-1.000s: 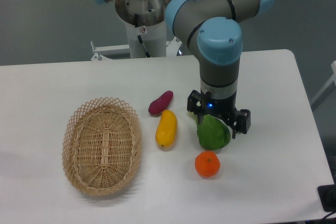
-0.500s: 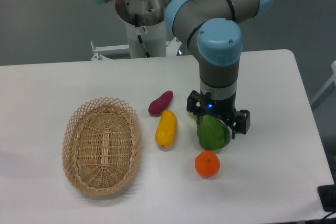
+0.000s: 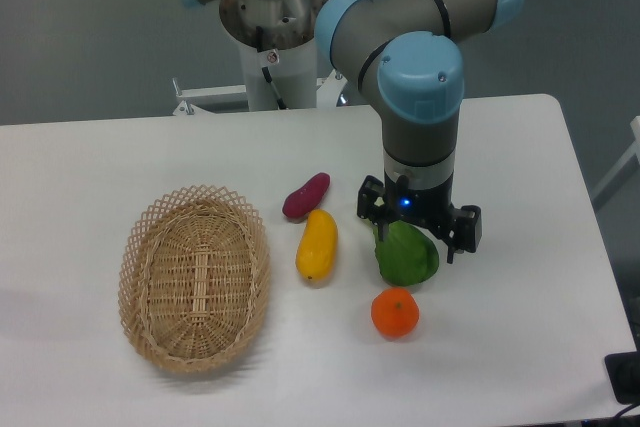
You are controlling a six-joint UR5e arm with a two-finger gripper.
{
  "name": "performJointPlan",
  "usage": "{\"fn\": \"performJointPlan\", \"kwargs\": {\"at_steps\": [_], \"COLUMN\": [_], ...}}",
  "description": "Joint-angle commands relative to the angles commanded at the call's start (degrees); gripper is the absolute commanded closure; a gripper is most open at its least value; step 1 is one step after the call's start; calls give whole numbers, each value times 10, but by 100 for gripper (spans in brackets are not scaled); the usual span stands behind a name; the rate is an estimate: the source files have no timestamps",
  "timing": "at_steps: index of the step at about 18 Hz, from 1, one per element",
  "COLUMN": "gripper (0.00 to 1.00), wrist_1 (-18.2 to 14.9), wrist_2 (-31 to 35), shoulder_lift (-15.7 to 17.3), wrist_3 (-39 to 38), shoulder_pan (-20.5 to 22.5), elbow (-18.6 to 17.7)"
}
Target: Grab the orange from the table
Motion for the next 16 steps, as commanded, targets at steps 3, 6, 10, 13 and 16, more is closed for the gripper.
{"fn": "performJointPlan", "kwargs": {"at_steps": [3, 6, 10, 13, 16], "gripper": [0, 0, 0, 0, 0], "wrist_1": [-1, -1, 0, 4, 22], "wrist_2": [-3, -27, -63, -64, -66], "shoulder_lift": [-21, -61, -90, -110, -127], "wrist_3": [-69, -124, -189, -189, -189], "shoulder_pan": [11, 11, 10, 10, 10], "elbow": [-9, -18, -18, -16, -11]}}
